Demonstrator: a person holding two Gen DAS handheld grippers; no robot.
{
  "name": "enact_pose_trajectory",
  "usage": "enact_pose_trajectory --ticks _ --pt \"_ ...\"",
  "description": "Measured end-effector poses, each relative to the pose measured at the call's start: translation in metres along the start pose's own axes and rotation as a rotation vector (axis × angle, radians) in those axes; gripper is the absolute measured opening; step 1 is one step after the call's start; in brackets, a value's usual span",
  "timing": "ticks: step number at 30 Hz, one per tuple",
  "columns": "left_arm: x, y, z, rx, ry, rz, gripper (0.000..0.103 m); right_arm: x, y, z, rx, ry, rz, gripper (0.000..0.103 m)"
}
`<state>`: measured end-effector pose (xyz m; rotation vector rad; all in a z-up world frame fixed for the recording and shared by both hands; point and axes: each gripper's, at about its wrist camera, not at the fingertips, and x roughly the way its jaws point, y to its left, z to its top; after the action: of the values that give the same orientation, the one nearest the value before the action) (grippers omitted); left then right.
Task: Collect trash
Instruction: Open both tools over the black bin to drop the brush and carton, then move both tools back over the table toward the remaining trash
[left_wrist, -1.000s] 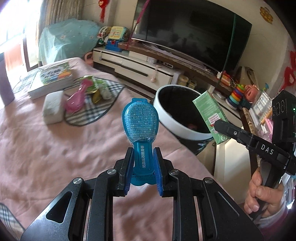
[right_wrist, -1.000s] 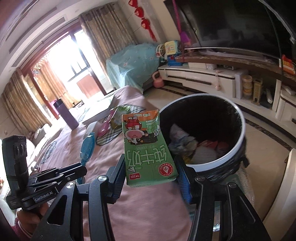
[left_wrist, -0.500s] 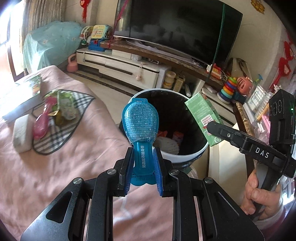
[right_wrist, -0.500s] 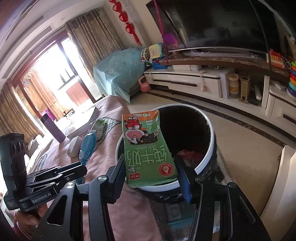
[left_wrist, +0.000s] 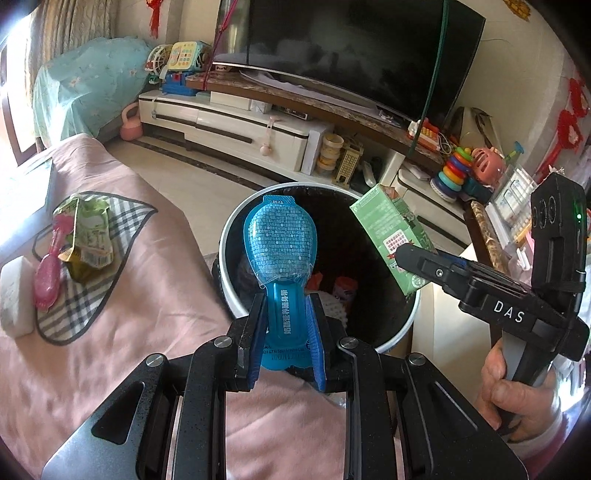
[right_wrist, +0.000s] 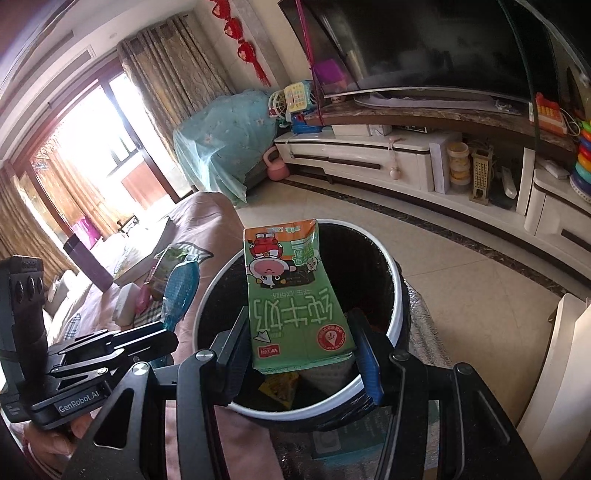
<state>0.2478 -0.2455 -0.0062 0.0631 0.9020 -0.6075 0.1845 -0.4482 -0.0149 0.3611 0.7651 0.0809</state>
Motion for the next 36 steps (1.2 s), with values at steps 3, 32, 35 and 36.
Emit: enact_pose_trajectory --ticks 3,32,35,36 --pt "0.006 -0.001 0.005 0.001 0.009 0.001 0.02 0.004 -0.003 0.004 -0.004 0.008 -0.007 0.052" --pt "-0.048 0.067 -0.063 -0.185 -0.033 0.117 0.072 -0.008 0.044 -0.016 0.01 -0.032 0.115 0.1" --pt "-0.063 0.088 -0.083 -0.228 -0.037 0.144 0.074 -0.004 0.069 -0.029 -0.02 -0.019 0.129 0.1" --pt "-0.068 0.095 -0.09 -0.245 -0.039 0.155 0.075 -0.001 0.078 -0.034 -0.031 -0.007 0.129 0.1"
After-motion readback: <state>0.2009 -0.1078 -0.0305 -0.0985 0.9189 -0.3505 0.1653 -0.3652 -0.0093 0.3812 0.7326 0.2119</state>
